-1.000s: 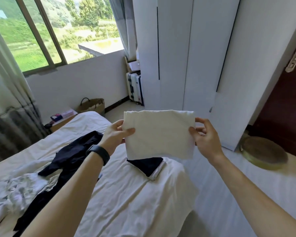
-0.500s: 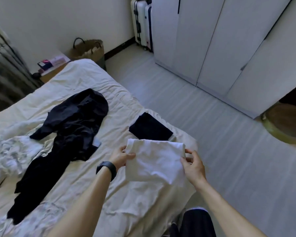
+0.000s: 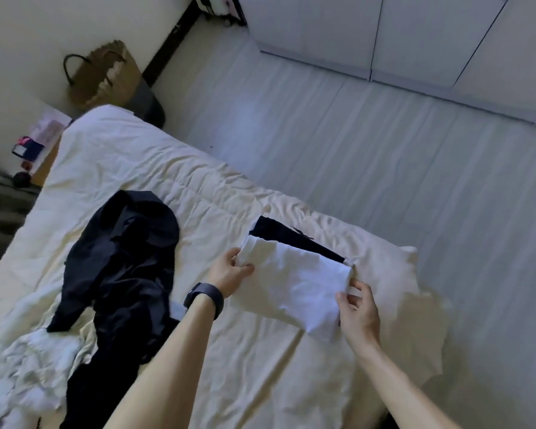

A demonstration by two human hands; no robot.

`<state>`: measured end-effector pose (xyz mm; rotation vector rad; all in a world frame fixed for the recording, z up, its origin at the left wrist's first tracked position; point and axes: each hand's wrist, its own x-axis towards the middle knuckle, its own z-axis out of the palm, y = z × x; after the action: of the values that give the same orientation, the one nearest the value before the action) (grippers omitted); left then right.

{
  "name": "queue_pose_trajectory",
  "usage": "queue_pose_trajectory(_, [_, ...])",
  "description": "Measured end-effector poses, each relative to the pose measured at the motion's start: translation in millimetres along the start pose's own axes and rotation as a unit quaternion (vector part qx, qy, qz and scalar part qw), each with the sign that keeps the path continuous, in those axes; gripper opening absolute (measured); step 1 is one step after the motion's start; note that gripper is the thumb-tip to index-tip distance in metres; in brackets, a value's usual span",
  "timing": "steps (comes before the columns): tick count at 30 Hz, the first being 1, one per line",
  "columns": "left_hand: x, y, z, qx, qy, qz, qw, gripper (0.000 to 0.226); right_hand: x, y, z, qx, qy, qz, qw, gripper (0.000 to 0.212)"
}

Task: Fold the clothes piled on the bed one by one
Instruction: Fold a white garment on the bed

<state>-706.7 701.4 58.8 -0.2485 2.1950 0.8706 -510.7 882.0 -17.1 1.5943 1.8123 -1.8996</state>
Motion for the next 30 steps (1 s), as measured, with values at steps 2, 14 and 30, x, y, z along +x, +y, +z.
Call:
queue_pose_trajectory(2, [35,11,8,0.027,-0.006,-0.001,1.0,0.021,20,9,16,0.02,0.01,0.025,0.999,0.023])
queue_pose_trajectory(14, [136,-10,25,0.003,0.045,-0.004,0.999,0.034,56,38,52,0.033,0.006,0.025,0.999,0.026])
queue_pose_trajectory(30, [128,-26,48,0.109,0.148,0.129,0.974,0.051,52,39,54,-0.043,0.103,-0.11,0.988,0.027])
